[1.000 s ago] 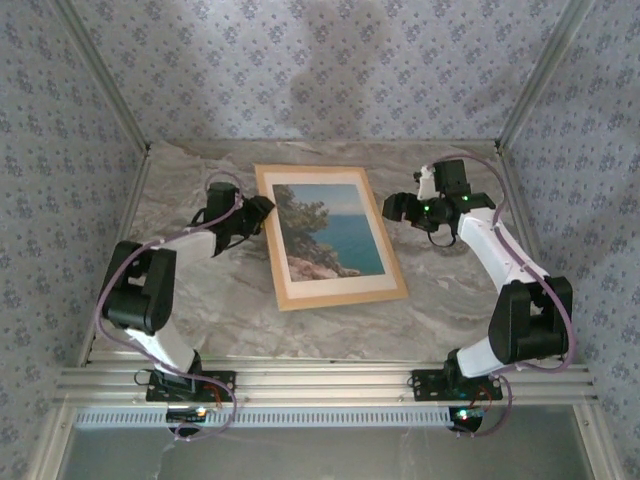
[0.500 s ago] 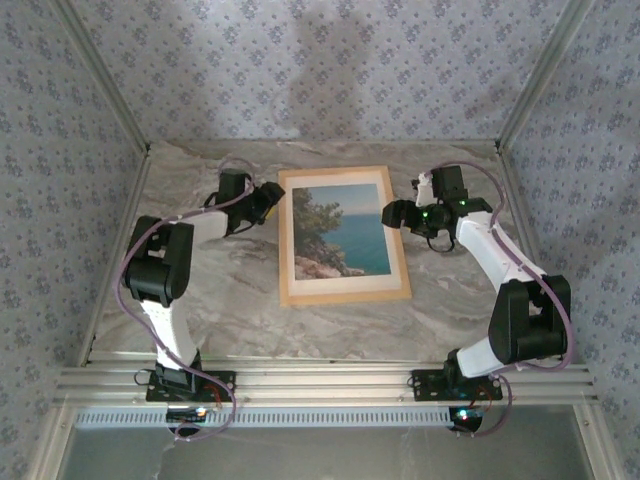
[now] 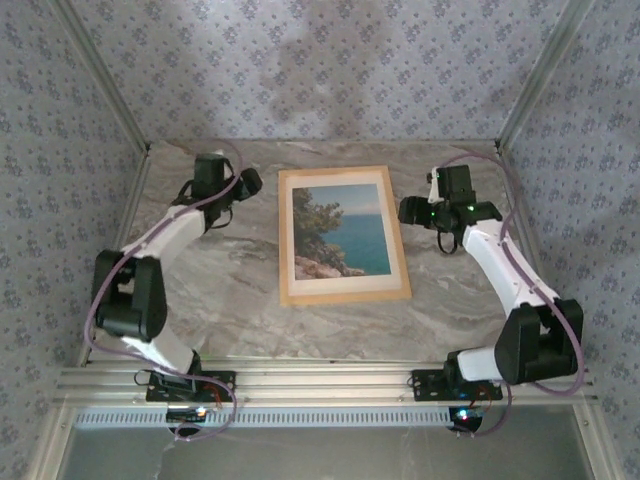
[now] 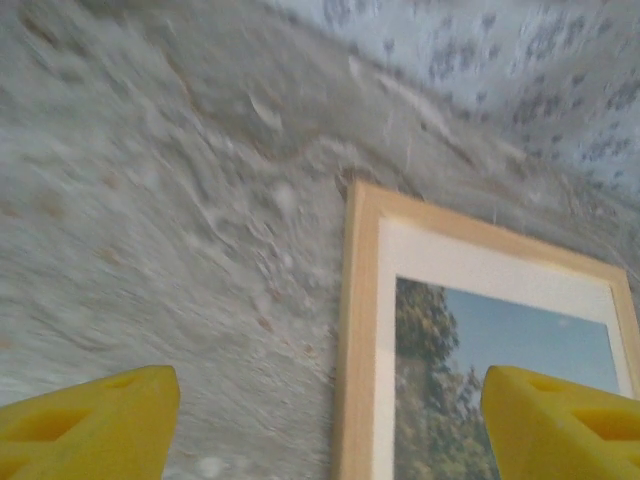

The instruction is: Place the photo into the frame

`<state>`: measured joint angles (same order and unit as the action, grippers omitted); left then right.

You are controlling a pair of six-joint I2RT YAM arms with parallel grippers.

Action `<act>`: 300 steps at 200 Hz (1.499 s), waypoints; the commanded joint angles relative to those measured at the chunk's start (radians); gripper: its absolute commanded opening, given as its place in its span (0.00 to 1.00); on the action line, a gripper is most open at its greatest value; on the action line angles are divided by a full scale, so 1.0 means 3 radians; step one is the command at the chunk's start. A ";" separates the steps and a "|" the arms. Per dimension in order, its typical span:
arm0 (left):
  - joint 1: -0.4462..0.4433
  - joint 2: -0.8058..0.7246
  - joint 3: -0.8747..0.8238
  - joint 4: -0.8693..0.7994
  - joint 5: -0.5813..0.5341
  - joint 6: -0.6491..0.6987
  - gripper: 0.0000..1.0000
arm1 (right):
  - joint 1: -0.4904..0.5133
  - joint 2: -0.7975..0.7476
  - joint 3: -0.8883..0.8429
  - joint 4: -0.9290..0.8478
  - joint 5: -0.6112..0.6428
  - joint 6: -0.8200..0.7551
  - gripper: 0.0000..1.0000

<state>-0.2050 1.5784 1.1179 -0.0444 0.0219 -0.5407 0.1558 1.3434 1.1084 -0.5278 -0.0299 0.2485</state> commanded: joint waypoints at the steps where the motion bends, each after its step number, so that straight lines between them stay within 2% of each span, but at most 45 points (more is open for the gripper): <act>1: 0.0181 -0.0312 -0.0362 0.0047 -0.0449 0.0471 0.80 | -0.0023 -0.0167 0.0021 0.0071 0.0641 -0.0192 0.81; 17: 0.0303 -0.0586 -0.0673 0.0266 -0.0550 0.0557 0.81 | -0.0061 -0.0274 -0.0065 0.0212 0.0846 -0.0237 0.83; 48: 0.0504 -0.1100 -0.1176 0.0535 -0.0758 0.0845 0.91 | -0.0119 -0.0397 -0.0377 0.0593 0.1111 -0.0271 0.91; 79: 0.0756 -0.1414 -0.1566 0.0686 -0.0699 0.0975 0.96 | -0.0192 -0.0304 -0.0677 0.0984 0.1238 -0.0317 1.00; 93: 0.0858 -0.1451 -0.1683 0.0726 -0.0656 0.1060 0.99 | -0.0223 -0.0205 -0.0767 0.1118 0.1299 -0.0326 1.00; 119: 0.1002 -0.1396 -0.1798 0.0786 -0.0548 0.1149 1.00 | -0.0242 0.0034 -0.0900 0.1387 0.1378 -0.0411 1.00; 169: 0.1021 -0.1048 -0.2035 0.1289 -0.0513 0.1318 1.00 | -0.0256 0.0380 -0.1189 0.1996 0.1250 -0.0547 1.00; 210: 0.1021 -0.0705 -0.2320 0.2210 -0.0308 0.1435 1.00 | -0.0295 0.0460 -0.1601 0.2836 0.1041 -0.0738 1.00; 249: 0.1030 -0.0603 -0.2270 0.2270 -0.0196 0.1411 1.00 | -0.0346 0.0455 -0.1852 0.3413 0.0974 -0.0915 1.00; 265: 0.1032 -0.0421 -0.2419 0.2805 -0.0120 0.1376 1.00 | -0.0362 0.0466 -0.2040 0.3795 0.0928 -0.0970 1.00; 277: 0.1033 -0.0464 -0.2337 0.2544 -0.0080 0.1389 1.00 | -0.0367 0.0527 -0.2185 0.4149 0.0899 -0.0992 1.00; 300: 0.1034 -0.0409 -0.2312 0.2580 0.0060 0.1449 1.00 | -0.0401 0.0501 -0.2222 0.4162 0.0858 -0.0952 1.00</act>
<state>0.0982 1.4414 0.4217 0.6579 -0.0269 -0.1272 0.0494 1.4887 0.4641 0.5850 0.2485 -0.0174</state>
